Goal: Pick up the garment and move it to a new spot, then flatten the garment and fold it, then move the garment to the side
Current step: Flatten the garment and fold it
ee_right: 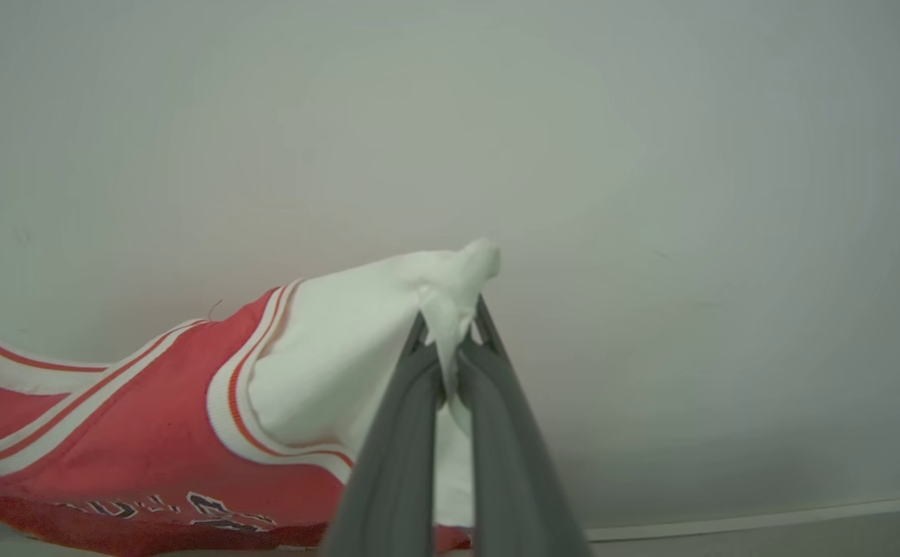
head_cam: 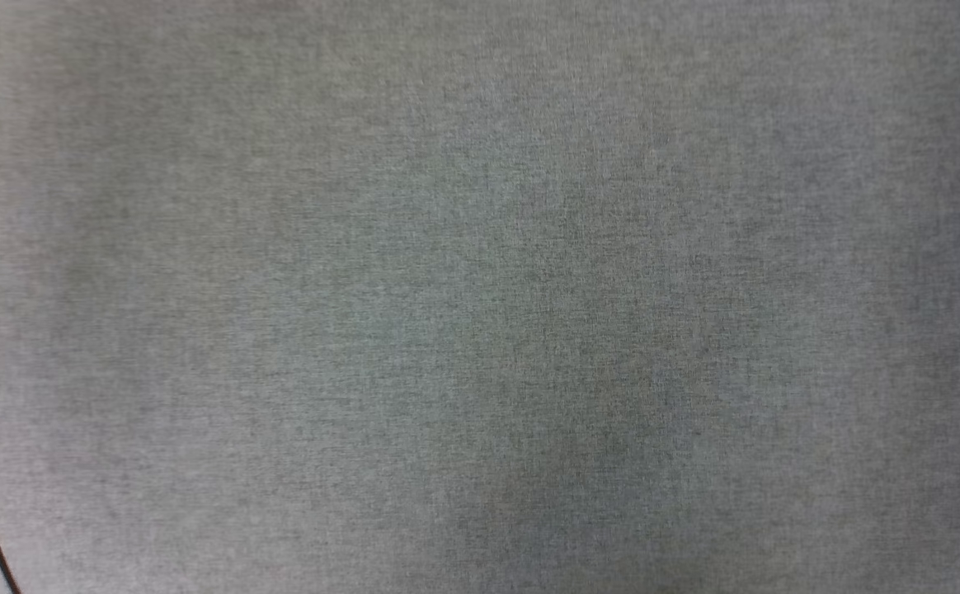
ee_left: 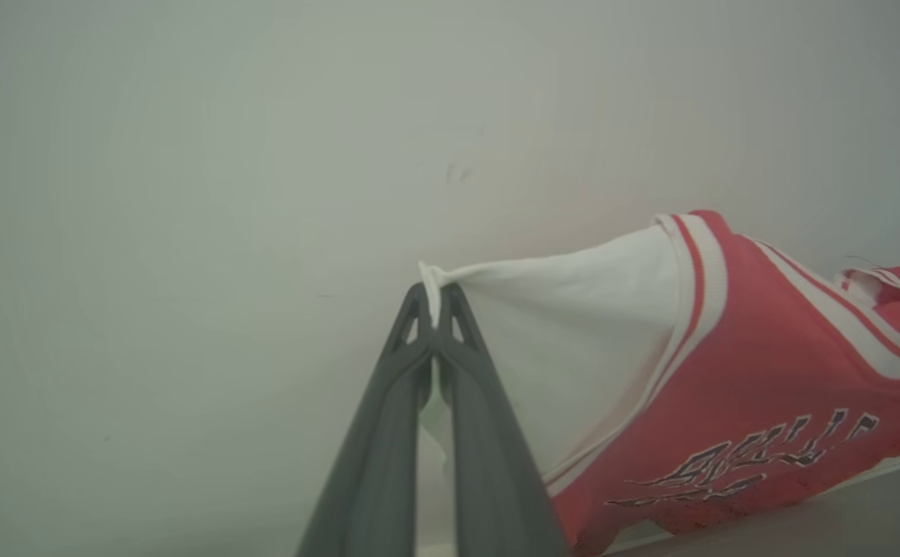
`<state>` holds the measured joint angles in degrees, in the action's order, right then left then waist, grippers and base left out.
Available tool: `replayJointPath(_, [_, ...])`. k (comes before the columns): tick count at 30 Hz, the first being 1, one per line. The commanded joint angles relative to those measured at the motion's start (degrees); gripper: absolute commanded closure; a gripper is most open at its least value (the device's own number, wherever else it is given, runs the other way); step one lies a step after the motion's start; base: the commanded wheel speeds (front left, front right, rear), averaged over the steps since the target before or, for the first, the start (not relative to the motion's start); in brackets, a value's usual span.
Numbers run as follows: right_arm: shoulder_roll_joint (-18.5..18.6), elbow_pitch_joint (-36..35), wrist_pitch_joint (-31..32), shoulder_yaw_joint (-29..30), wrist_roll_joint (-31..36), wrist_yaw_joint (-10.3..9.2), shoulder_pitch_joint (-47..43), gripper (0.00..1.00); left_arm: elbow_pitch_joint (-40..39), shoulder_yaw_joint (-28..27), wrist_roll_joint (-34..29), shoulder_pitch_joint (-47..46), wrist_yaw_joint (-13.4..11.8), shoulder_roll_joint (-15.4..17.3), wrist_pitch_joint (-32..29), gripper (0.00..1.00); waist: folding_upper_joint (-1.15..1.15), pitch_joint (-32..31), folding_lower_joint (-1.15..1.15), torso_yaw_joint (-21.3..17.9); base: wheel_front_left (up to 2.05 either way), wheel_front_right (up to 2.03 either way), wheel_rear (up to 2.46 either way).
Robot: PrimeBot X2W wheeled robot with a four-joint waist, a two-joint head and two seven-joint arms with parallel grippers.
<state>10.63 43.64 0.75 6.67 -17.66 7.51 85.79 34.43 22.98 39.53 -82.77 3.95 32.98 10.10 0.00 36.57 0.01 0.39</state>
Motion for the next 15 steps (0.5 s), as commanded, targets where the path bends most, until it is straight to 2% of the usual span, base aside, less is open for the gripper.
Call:
replayJointPath(1, [0.35,0.82,-0.64,-1.57,-1.52,-0.04,-3.65,1.0,0.95,0.63,0.52,4.4,0.43,-0.81,1.4,1.0,0.0,-1.59,-0.01,0.35,0.0,0.0,0.0])
replayJointPath(8, [2.53,0.43,-0.01,-6.43,-7.33,-0.04,-15.3,1.0,0.46,3.12,0.91,18.17,0.35,-2.52,3.39,1.0,0.0,-6.39,-0.01,0.55,0.0,0.0,0.0])
replayJointPath(15, [5.82,-3.5,2.29,-11.44,-13.75,-0.04,-27.51,1.0,-4.12,3.84,2.2,31.24,-1.14,-1.18,3.42,1.0,0.0,-12.26,-0.01,0.6,0.0,0.0,0.0])
